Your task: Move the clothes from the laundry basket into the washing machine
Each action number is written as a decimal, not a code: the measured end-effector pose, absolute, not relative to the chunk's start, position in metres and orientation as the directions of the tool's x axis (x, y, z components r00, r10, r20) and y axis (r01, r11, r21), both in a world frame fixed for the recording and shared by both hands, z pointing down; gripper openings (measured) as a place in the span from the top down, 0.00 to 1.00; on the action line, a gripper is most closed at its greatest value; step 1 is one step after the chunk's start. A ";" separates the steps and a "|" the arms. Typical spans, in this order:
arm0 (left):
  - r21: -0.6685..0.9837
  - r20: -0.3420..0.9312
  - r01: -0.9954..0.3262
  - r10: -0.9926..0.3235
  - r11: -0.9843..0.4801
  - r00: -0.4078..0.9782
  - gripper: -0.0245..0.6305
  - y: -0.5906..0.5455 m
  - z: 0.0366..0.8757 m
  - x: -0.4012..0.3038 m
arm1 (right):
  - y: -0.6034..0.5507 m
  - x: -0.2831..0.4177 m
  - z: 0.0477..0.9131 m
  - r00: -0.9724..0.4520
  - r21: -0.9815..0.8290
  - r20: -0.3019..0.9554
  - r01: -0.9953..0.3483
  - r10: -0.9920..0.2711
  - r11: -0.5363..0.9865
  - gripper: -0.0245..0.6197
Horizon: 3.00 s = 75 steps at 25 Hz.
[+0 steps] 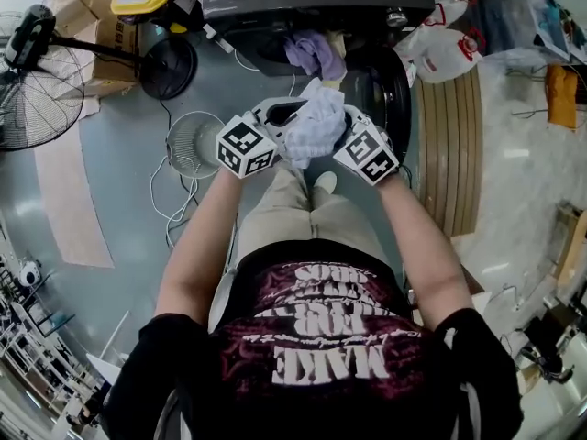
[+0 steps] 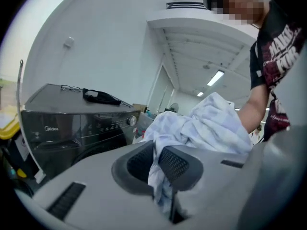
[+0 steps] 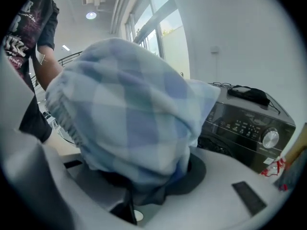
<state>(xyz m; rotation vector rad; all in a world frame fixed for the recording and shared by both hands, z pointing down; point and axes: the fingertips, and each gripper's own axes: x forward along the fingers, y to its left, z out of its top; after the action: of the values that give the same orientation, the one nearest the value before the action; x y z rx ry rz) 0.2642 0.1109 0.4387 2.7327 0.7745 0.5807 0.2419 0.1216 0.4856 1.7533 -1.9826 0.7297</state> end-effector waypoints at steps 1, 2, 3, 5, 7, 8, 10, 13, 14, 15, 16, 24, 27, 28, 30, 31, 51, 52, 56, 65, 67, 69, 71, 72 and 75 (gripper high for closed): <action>0.309 0.320 0.425 0.514 -0.851 0.796 0.94 0.105 0.444 0.267 | 0.120 0.246 0.489 -0.120 -0.122 0.611 -0.991 -0.783 0.057 0.75; 0.290 0.333 0.399 0.483 -0.870 0.810 0.94 0.098 0.449 0.270 | 0.118 0.251 0.492 -0.102 -0.121 0.616 -0.992 -0.781 0.034 0.75; 0.274 0.347 0.369 0.449 -0.888 0.823 0.94 0.089 0.454 0.272 | 0.115 0.255 0.496 -0.084 -0.121 0.620 -0.993 -0.780 0.010 0.75; 0.248 0.381 0.312 0.388 -0.917 0.839 0.94 0.073 0.466 0.276 | 0.110 0.266 0.503 -0.044 -0.120 0.628 -0.992 -0.777 -0.040 0.76; 0.224 0.421 0.272 0.344 -0.936 0.839 0.94 0.061 0.482 0.279 | 0.105 0.278 0.511 -0.009 -0.121 0.628 -0.989 -0.778 -0.086 0.76; 0.210 0.446 0.256 0.325 -0.944 0.834 0.94 0.056 0.491 0.279 | 0.103 0.284 0.514 0.007 -0.125 0.623 -0.986 -0.782 -0.108 0.77; 0.177 0.506 0.224 0.284 -0.958 0.815 0.94 0.047 0.513 0.279 | 0.099 0.296 0.522 0.034 -0.142 0.613 -0.978 -0.789 -0.153 0.77; 0.148 0.543 0.202 0.250 -0.968 0.801 0.95 0.038 0.537 0.286 | 0.094 0.310 0.540 0.051 -0.159 0.624 -0.969 -0.780 -0.190 0.77; 0.144 0.541 0.202 0.248 -0.969 0.804 0.94 0.036 0.542 0.291 | 0.091 0.314 0.545 0.054 -0.162 0.626 -0.967 -0.778 -0.198 0.77; 0.142 0.536 0.204 0.249 -0.969 0.806 0.95 0.034 0.547 0.296 | 0.087 0.318 0.551 0.056 -0.167 0.626 -0.965 -0.778 -0.205 0.77; 0.141 0.532 0.207 0.251 -0.968 0.809 0.95 0.033 0.551 0.302 | 0.084 0.320 0.556 0.057 -0.173 0.627 -0.962 -0.777 -0.210 0.77; 0.116 0.492 0.243 0.268 -0.963 0.828 0.95 0.030 0.578 0.343 | 0.078 0.343 0.595 0.064 -0.222 0.629 -0.940 -0.775 -0.257 0.77; 0.095 0.483 0.260 0.273 -0.961 0.832 0.95 0.032 0.591 0.358 | 0.079 0.354 0.609 0.074 -0.216 0.633 -0.939 -0.771 -0.267 0.77; 0.094 0.482 0.261 0.273 -0.961 0.832 0.95 0.032 0.596 0.364 | 0.078 0.360 0.614 0.079 -0.213 0.635 -0.938 -0.768 -0.273 0.77; 0.092 0.482 0.256 0.268 -0.962 0.834 0.95 0.030 0.607 0.376 | 0.076 0.373 0.625 0.092 -0.208 0.641 -0.935 -0.762 -0.288 0.77; 0.092 0.482 0.251 0.263 -0.964 0.836 0.95 0.028 0.613 0.382 | 0.074 0.379 0.630 0.099 -0.205 0.645 -0.933 -0.758 -0.297 0.77; 0.117 0.524 0.106 0.152 -0.987 0.838 0.95 -0.012 0.718 0.435 | 0.044 0.437 0.738 0.160 -0.221 0.668 -0.890 -0.727 -0.399 0.77; 0.113 0.525 0.100 0.145 -0.988 0.839 0.95 -0.013 0.721 0.438 | 0.043 0.441 0.742 0.170 -0.220 0.669 -0.885 -0.724 -0.411 0.77; 0.079 0.521 0.095 0.122 -0.992 0.845 0.95 -0.019 0.730 0.451 | 0.038 0.465 0.757 0.226 -0.187 0.675 -0.868 -0.702 -0.460 0.76; 0.079 0.565 0.056 0.091 -0.995 0.820 0.94 -0.036 0.753 0.462 | 0.020 0.510 0.797 0.274 -0.161 0.721 -0.827 -0.636 -0.539 0.74; 0.069 0.570 0.056 0.085 -0.996 0.817 0.94 -0.040 0.755 0.464 | 0.013 0.521 0.801 0.284 -0.151 0.725 -0.823 -0.627 -0.547 0.74; 0.060 0.569 0.051 0.076 -0.997 0.819 0.93 -0.045 0.754 0.465 | 0.010 0.534 0.805 0.307 -0.155 0.721 -0.803 -0.622 -0.576 0.69; 0.054 0.566 0.046 0.069 -0.997 0.822 0.92 -0.049 0.752 0.463 | 0.015 0.549 0.812 0.341 -0.208 0.714 -0.730 -0.611 -0.651 0.59; 0.054 0.567 0.043 0.067 -0.998 0.821 0.91 -0.052 0.751 0.460 | 0.020 0.556 0.815 0.358 -0.250 0.707 -0.680 -0.610 -0.689 0.52; 0.060 0.577 0.043 0.070 -0.997 0.814 0.90 -0.055 0.753 0.449 | 0.029 0.569 0.816 0.392 -0.354 0.661 -0.589 -0.640 -0.726 0.38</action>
<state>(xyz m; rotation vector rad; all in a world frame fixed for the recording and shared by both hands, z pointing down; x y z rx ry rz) 0.4495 -0.0547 0.7529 2.9496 0.0914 0.9409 0.5685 0.0287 0.8156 2.6724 -1.1815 1.3142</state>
